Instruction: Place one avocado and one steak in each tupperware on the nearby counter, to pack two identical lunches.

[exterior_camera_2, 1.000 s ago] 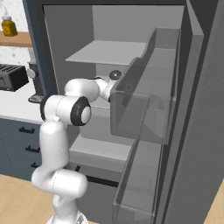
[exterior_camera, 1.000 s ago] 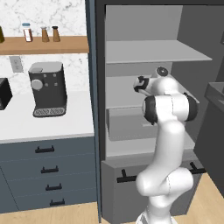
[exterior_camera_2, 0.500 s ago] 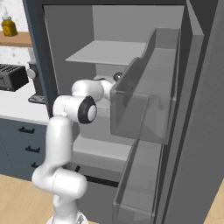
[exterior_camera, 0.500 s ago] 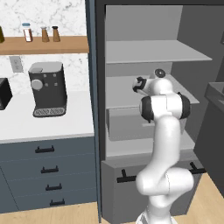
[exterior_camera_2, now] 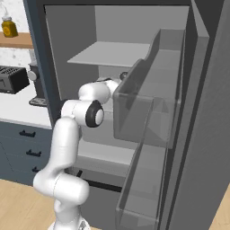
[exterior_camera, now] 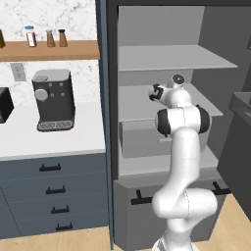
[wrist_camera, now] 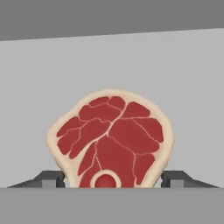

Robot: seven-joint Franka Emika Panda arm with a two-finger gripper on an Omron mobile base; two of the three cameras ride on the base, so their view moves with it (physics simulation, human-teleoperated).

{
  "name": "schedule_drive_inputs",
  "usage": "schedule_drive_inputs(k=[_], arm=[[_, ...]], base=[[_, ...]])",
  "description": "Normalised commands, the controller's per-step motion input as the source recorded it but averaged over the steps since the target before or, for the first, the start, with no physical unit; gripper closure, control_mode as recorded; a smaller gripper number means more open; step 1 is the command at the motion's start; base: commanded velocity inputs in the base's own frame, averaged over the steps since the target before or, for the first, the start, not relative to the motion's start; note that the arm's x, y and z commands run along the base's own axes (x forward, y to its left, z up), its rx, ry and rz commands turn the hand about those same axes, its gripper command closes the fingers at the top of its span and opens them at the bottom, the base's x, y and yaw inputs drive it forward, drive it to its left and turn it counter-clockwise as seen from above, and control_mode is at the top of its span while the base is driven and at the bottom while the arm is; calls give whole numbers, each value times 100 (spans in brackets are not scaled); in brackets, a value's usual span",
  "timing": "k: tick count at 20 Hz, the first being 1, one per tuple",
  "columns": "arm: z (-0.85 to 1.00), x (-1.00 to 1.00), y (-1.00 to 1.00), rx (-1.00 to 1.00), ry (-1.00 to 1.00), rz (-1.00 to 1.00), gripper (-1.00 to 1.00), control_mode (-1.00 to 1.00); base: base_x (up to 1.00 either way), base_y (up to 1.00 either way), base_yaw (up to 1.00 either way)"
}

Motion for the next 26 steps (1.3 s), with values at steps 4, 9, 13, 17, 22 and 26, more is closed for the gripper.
schedule_drive_inputs(k=[4,9,13,17,22,26], arm=[[-99,-74,39,-11,0,1,100,-100],[-64,-100,30,-9,-6,0,100,-100],[6,-100,3,-1,-9,-4,100,-100],[40,-100,0,0,-10,-7,100,-100],[71,-100,0,7,-1,-2,100,-100],[99,-100,0,16,24,1,100,-100]], base=[[0,0,0],[0,0,0],[0,0,0],[0,0,0],[0,0,0],[0,0,0]])
